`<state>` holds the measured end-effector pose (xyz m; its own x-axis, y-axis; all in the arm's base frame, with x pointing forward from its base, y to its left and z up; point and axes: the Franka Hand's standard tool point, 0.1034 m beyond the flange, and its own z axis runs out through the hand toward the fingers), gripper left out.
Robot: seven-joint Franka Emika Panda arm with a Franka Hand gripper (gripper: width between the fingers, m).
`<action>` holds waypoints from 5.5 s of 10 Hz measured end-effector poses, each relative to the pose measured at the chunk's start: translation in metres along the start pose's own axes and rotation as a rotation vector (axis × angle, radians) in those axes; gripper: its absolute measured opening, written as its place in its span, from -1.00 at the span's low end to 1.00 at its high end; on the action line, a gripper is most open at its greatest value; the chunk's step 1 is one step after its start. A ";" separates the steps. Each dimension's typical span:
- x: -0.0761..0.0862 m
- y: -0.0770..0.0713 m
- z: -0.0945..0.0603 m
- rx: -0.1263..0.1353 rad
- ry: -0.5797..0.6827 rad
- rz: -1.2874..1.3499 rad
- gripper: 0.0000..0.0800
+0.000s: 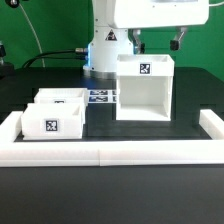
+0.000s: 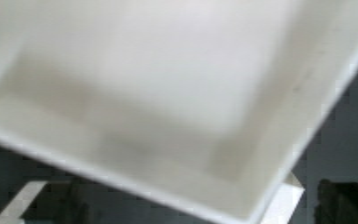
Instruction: Assemble drawer
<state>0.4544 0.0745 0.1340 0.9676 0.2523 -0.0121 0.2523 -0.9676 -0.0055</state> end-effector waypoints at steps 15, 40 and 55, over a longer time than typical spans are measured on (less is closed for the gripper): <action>-0.020 -0.025 0.038 0.067 -0.020 0.277 0.32; 0.121 -0.012 0.034 0.105 0.140 0.255 -0.89; 0.152 0.008 0.028 0.202 0.167 1.183 -0.88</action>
Offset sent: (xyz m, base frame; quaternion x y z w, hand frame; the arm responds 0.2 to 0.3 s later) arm -0.0109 0.0036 -0.0191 0.0177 0.0142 0.0468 0.9986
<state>0.6030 0.1046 0.1038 0.5918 -0.8060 0.0139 -0.7817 -0.5780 -0.2342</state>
